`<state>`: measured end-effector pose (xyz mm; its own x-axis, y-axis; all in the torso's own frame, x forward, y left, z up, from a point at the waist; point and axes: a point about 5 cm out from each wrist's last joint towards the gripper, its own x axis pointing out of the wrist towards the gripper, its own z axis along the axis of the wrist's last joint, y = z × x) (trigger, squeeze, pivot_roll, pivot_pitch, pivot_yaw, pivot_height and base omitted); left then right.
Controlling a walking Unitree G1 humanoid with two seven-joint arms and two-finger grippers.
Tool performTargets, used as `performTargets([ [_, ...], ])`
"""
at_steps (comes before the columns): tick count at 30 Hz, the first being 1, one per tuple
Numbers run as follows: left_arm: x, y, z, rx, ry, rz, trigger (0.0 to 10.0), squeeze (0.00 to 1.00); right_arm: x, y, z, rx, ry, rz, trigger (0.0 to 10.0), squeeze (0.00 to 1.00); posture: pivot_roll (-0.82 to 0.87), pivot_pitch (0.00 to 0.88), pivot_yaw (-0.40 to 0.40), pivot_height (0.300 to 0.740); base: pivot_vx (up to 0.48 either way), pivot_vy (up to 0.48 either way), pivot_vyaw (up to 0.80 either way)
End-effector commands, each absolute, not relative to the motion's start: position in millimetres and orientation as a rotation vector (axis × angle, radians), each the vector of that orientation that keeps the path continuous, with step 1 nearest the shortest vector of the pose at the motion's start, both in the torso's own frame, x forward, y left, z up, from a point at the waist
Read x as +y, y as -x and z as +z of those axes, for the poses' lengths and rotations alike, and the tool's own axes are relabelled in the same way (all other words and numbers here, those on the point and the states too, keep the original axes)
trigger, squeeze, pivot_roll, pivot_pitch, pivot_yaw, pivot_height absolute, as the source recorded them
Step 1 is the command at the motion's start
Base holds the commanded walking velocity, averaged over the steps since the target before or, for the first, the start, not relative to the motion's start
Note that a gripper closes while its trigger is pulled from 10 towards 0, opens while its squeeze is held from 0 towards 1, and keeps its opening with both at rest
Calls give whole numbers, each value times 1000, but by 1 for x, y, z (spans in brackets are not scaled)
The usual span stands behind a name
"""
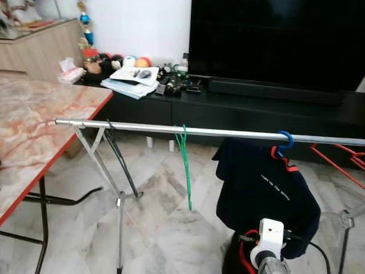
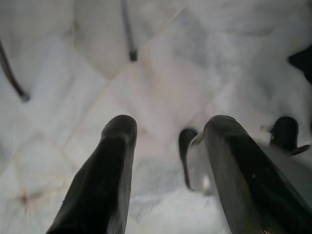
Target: Hang hanger
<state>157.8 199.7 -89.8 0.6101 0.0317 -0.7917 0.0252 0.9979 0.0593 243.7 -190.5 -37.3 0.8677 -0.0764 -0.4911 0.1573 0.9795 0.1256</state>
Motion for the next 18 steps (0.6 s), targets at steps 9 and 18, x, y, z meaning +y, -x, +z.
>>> performTargets([
  [9, 200, -151, -92, 930, -75, -33, 10000, 0, -185, -257, -21, 365, -185, -87, 10000, 0, 10, 0, -6, 721, 27, 0, 0],
  [18, 215, -134, -96, 985, -103, -41, 10000, 0, -186, -263, -15, 337, -194, -86, 10000, 0, 10, 0, -4, 721, 0, -135, 0],
])
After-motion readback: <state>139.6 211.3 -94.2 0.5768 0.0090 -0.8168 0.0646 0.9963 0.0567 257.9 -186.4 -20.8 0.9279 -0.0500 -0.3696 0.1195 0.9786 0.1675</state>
